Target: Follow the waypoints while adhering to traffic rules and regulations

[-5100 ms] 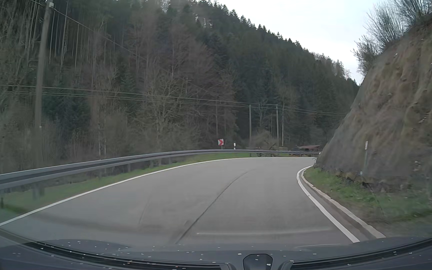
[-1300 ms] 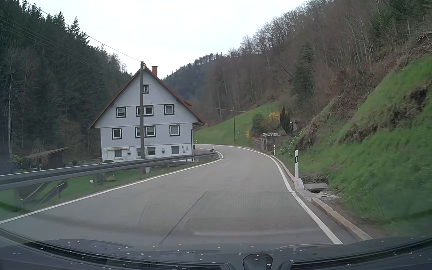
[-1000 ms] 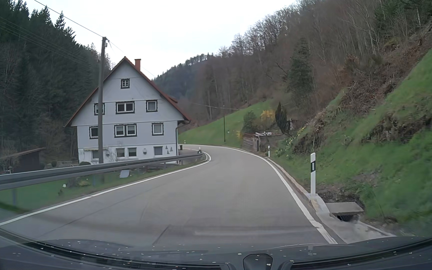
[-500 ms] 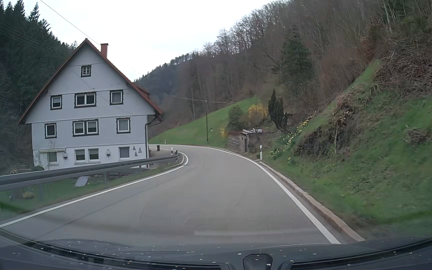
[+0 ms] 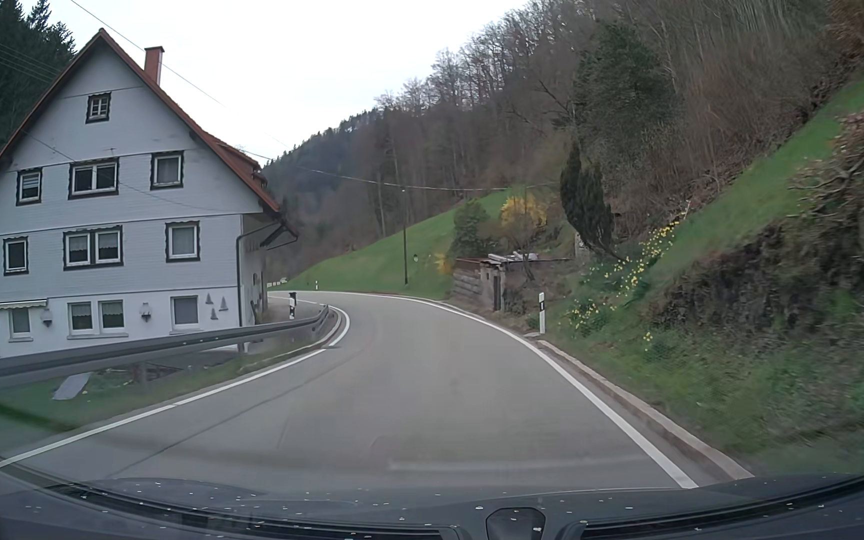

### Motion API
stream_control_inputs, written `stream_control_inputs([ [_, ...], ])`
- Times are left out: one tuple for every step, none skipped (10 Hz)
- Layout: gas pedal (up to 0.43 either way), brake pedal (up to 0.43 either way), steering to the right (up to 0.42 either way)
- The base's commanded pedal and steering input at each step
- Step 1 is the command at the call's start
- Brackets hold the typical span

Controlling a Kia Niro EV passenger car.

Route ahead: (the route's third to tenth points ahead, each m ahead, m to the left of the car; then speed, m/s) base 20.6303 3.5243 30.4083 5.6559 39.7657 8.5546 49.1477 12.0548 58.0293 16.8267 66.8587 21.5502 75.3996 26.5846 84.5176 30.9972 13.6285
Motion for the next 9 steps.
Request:
stream_control_inputs([
  [0.0,0.0,-0.014],
  [0.0,0.0,-0.021],
  [0.0,0.0,-0.025],
  [0.0,0.0,-0.026],
  [0.0,0.0,-0.029],
  [0.0,0.0,-0.03],
  [0.0,0.0,-0.033],
  [0.0,0.0,-0.037],
  [0.0,0.0,-0.04],
])
